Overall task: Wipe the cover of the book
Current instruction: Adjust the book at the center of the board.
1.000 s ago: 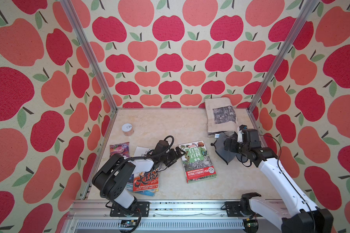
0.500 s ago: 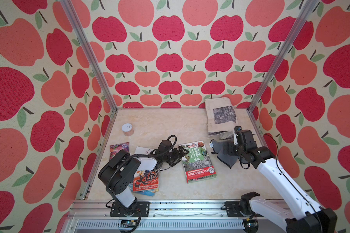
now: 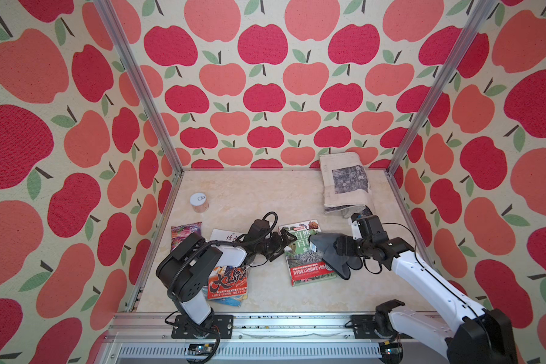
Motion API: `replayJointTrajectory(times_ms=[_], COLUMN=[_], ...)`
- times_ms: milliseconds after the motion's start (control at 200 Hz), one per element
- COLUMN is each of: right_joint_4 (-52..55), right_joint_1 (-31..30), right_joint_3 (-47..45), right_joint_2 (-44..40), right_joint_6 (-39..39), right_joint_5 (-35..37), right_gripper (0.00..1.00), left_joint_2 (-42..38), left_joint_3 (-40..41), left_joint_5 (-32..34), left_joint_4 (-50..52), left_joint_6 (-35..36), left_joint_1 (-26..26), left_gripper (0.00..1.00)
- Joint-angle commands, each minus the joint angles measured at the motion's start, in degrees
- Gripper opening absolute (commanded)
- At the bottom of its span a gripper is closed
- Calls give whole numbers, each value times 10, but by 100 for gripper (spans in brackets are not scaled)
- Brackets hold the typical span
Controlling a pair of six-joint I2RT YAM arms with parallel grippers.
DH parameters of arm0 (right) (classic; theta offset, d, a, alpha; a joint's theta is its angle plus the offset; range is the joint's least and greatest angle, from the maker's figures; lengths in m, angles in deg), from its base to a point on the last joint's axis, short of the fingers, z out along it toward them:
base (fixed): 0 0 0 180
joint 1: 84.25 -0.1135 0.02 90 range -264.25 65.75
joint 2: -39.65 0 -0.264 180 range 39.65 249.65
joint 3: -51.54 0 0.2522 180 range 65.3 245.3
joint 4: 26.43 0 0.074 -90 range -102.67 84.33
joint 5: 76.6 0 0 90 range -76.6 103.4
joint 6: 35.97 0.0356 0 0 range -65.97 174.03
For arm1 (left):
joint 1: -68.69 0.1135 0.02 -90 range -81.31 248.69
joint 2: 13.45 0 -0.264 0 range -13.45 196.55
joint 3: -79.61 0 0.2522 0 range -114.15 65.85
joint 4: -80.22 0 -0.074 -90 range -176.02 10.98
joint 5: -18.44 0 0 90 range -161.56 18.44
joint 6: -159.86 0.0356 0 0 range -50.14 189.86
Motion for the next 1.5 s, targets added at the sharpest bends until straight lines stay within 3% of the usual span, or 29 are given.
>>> replayJointTrajectory(times_ms=[0,25,60,90,120,145,250,475,555,605,640,735,851,951,1131,1311,1496], right_joint_4=[44,47,53,65,72,83,116,116,114,79,71,72,22,32,25,8,31], right_joint_1=[55,73,90,104,113,115,113,126,143,156,156,161,202,206,207,211,224], right_joint_3=[26,31,47,64,78,94,146,180,171,144,132,116,78,94,112,102,111], right_joint_2=[-61,-72,-75,-69,-57,-42,5,20,52,57,60,63,54,51,46,36,7], right_joint_6=[-20,-26,-39,-37,-40,-40,-29,-24,-11,3,7,14,47,49,76,112,120], right_joint_5=[107,111,113,110,88,76,13,-12,-90,-173,-180,-173,-279,-284,-325,-371,-365], right_gripper=[64,57,60,73,95,99,99,99,99,99,99,99,99,99,99,99,99], left_joint_2=[23,24,26,30,33,36,41,24,18,5,-9,-55,-88,-85,-24,91,209], left_joint_3=[9,6,1,-4,-7,-10,-19,-20,-22,-26,-33,-75,-173,-222,-238,-368,-456], left_joint_5=[2,1,0,-2,-4,-5,-13,-12,-19,-16,-7,38,153,182,131,133,125], left_joint_4=[34,36,39,39,38,37,36,58,47,57,77,195,378,388,247,270,238], left_joint_6=[-1,1,3,3,3,2,0,7,10,17,30,99,238,329,349,365,279], left_joint_1=[-6,-5,-5,-6,-6,-7,-7,-4,-5,-8,-11,-25,-82,-132,-168,-193,-163], left_gripper=[99,99,99,99,99,99,99,99,99,99,99,99,99,99,99,99,99])
